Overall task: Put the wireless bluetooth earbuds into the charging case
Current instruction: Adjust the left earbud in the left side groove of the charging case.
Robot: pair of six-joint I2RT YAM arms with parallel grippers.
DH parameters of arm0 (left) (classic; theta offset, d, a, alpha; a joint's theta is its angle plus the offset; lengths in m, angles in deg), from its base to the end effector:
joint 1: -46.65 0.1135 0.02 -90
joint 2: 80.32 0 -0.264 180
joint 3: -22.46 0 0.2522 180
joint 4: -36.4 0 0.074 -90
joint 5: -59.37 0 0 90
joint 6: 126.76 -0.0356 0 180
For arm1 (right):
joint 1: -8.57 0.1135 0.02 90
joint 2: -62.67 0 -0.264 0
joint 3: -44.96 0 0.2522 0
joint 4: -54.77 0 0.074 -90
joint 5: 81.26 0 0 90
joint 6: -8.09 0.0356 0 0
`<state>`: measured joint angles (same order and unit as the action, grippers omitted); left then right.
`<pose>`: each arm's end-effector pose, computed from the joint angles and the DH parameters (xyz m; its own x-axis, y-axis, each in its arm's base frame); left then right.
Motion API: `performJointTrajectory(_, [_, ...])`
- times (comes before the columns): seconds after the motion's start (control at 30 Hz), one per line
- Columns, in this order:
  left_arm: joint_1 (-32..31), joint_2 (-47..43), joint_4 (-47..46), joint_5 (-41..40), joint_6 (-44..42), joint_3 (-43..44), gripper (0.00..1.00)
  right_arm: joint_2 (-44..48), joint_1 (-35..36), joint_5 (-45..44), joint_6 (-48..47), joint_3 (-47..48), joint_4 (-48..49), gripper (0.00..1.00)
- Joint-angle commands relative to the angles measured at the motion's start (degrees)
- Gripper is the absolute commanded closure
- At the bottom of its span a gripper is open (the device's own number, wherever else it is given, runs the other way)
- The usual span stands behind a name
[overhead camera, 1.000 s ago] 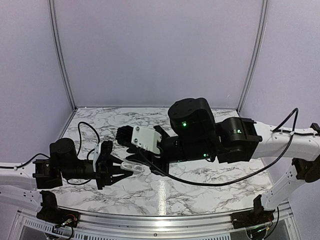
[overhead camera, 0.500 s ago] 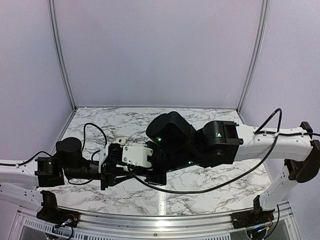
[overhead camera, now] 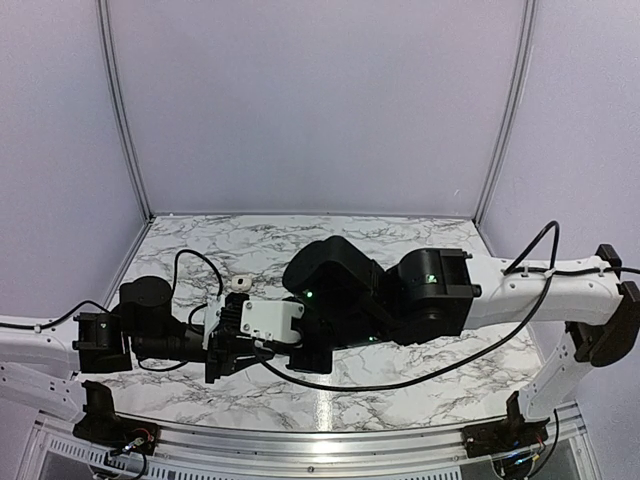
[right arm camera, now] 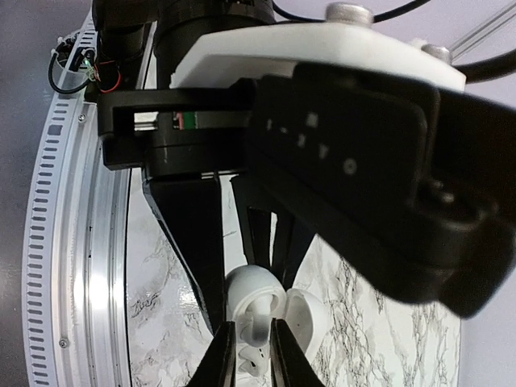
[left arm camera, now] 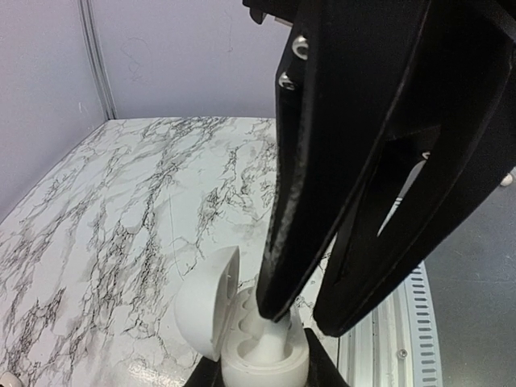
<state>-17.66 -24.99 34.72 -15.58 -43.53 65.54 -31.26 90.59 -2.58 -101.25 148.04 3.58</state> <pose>0.0883 -0.2048 0.2572 0.0367 0.1864 -0.9818 0.9834 0.1678 0.0686 0.0580 0.3634 0.3441 0.2272 -0.7186 -0.6572 -0.9279 0.0450 -0.3700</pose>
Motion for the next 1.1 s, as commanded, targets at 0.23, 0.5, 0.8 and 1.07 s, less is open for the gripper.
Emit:
performJointTrajectory(0.23, [-1.1,0.1,0.9,-1.0,-1.2,2.5,1.0,-2.1,0.7,-3.4,-0.6,2.5,-0.7,0.84])
performJointTrajectory(0.5, [-1.3,-0.2,1.2,-1.4,-1.4,2.6,1.0,-2.8,1.4,-5.2,-1.1,2.2,-0.9,0.91])
performJointTrajectory(0.8, [-1.3,-3.6,0.2,-1.9,-0.8,1.4,1.0,0.4,1.6,-5.4,-1.4,-1.3,3.3,1.0])
performJointTrajectory(1.07, [-1.3,-5.8,-2.5,-0.2,-1.0,-0.2,1.0,6.4,0.2,0.4,-1.0,-6.3,10.8,1.0])
